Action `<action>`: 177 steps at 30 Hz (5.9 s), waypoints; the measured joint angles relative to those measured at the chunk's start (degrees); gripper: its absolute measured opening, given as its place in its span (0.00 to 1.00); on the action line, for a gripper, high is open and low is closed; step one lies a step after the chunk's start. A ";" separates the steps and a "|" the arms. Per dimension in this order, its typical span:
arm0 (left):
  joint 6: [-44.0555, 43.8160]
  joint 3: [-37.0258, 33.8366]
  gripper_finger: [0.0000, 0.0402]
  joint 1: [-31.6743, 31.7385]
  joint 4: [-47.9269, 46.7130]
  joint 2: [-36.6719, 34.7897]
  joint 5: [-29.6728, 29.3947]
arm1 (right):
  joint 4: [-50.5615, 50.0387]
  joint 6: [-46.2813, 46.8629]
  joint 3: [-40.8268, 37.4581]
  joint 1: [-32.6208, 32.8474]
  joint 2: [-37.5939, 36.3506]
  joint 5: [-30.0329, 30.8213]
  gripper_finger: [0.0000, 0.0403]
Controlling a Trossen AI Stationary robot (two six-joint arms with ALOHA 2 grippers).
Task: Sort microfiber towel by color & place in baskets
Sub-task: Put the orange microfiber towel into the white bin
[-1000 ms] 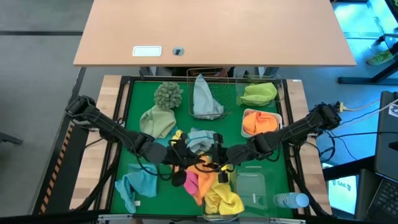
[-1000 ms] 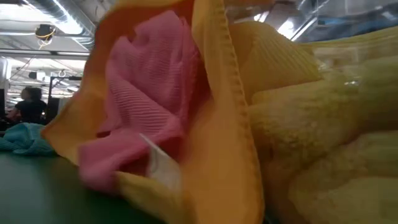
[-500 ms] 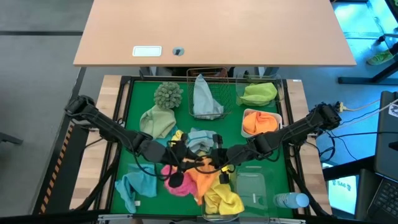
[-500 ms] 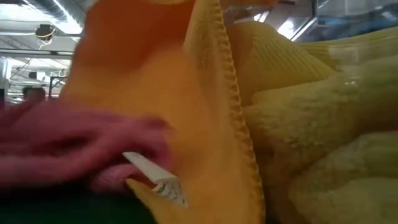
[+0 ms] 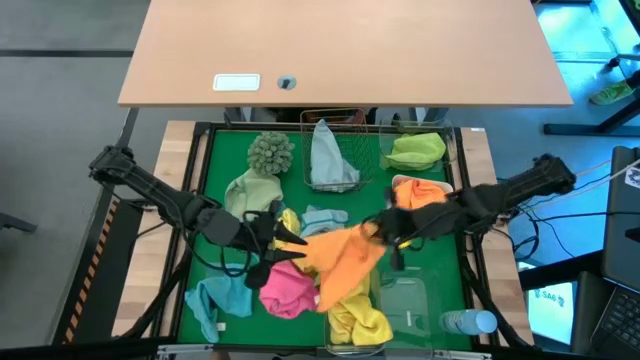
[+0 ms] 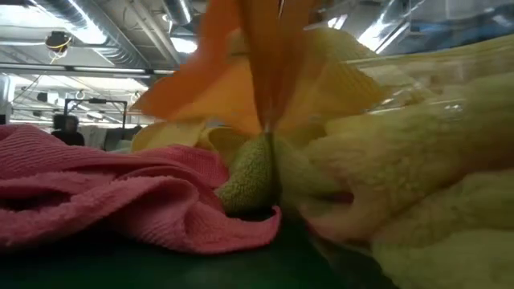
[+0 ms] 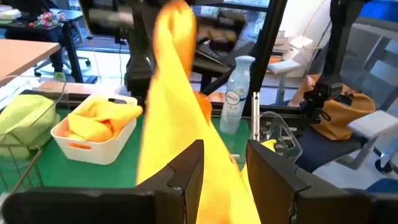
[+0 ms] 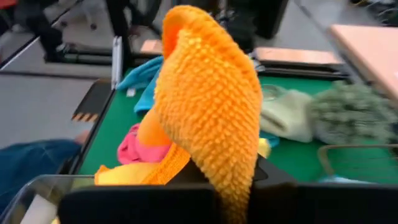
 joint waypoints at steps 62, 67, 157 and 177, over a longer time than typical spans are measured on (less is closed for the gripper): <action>-3.65 -0.02 0.28 0.11 -3.18 1.16 -1.72 | -55.27 28.97 -0.91 -0.02 -38.97 20.07 0.01; -3.79 -0.02 0.28 0.11 -3.17 1.16 -1.74 | -54.09 32.38 -9.27 -0.02 -38.97 17.70 0.01; -3.32 -0.02 0.28 0.11 -3.18 1.18 -1.76 | -19.67 26.60 -41.72 -32.30 -20.28 -8.62 0.37; -3.49 -0.02 0.28 0.11 -3.18 1.18 -1.76 | -28.20 23.30 -32.92 -32.28 -20.35 -7.20 0.37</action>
